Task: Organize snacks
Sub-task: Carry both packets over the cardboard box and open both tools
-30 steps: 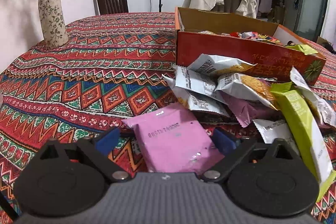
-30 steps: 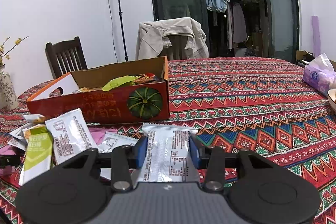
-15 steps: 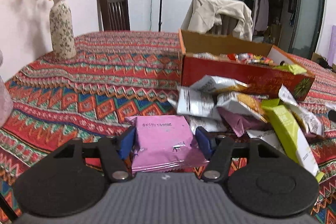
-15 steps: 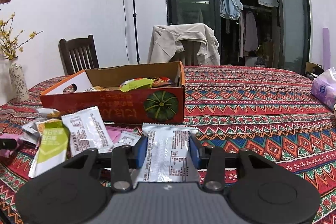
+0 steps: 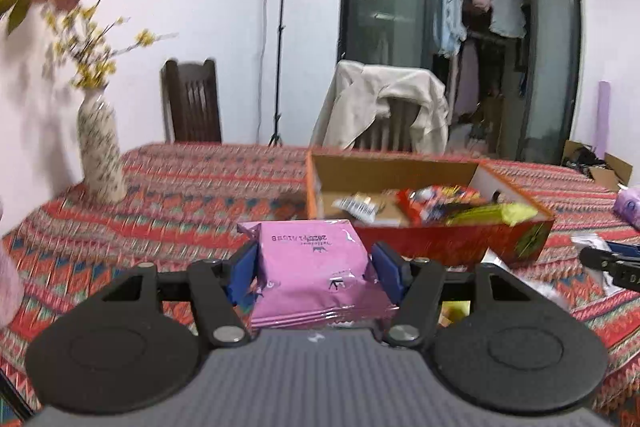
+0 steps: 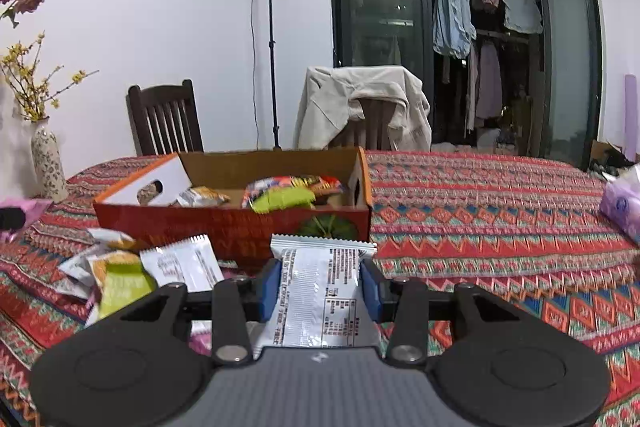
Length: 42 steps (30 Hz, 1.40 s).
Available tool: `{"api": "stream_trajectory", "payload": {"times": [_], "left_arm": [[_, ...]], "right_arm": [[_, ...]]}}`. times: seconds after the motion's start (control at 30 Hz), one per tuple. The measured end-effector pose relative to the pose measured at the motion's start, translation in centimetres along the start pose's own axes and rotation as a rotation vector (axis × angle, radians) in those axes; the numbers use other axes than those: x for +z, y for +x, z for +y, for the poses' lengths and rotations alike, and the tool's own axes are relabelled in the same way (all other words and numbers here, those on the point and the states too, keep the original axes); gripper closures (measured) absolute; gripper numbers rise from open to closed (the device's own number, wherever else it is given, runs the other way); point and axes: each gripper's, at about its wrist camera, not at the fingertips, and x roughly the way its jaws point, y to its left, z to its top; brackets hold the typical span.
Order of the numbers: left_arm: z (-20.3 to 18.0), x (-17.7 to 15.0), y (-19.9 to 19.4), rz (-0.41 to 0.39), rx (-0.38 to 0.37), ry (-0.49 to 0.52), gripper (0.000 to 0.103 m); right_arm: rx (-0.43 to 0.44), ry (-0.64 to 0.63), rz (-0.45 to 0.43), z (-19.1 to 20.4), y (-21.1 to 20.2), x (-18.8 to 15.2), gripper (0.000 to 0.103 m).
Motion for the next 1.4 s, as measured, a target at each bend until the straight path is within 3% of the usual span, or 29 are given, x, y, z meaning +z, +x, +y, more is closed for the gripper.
{"api": "stream_trajectory", "payload": {"times": [0.27, 0.6, 0.87, 1.1, 1.17, 1.23, 1.27, 1.3, 1.33, 1.37, 1.4], "left_arm": [[-2.5, 3.7, 3.0, -0.051, -0.073, 0.012, 0.039], [-4.9, 6.9, 9.6, -0.046, -0.07, -0.035, 0.039], [-5.7, 6.9, 15.0, -0.083, -0.016, -0.047, 0.039], [-5.1, 5.2, 17.7, -0.01, -0.025, -0.049, 0.039], [-5.1, 4.7, 17.8, -0.006, -0.04, -0.047, 0.035], [-5.1, 4.5, 17.6, -0.013, -0.039, -0.047, 0.014], [-5.0, 4.4, 17.3, -0.029, -0.033, -0.051, 0.008], [-4.8, 4.4, 16.9, -0.049, -0.024, -0.062, 0.0], [-4.6, 4.3, 16.5, -0.064, -0.017, -0.071, 0.0], [-4.6, 4.3, 16.3, -0.068, -0.021, -0.073, 0.0], [-4.5, 4.3, 16.3, -0.065, -0.026, -0.073, 0.0]], "right_arm": [[0.017, -0.01, -0.053, 1.2, 2.1, 4.0, 0.061], [0.015, 0.028, -0.071, 2.3, 8.0, 8.4, 0.061], [-0.008, 0.088, -0.072, 1.6, 13.2, 9.1, 0.061], [0.019, 0.107, -0.017, 1.0, 15.4, 7.5, 0.061], [0.017, 0.094, -0.005, 1.1, 15.7, 7.2, 0.061], [0.019, 0.096, 0.009, 1.0, 15.8, 7.0, 0.059], [0.022, 0.097, 0.014, 0.9, 15.7, 6.8, 0.054], [0.026, 0.102, 0.018, 0.8, 15.7, 6.8, 0.037], [0.031, 0.113, 0.017, 0.5, 15.5, 6.6, 0.027], [0.035, 0.125, 0.014, 0.3, 15.4, 6.5, 0.01], [0.037, 0.133, 0.015, 0.1, 15.3, 6.4, 0.002]]}}
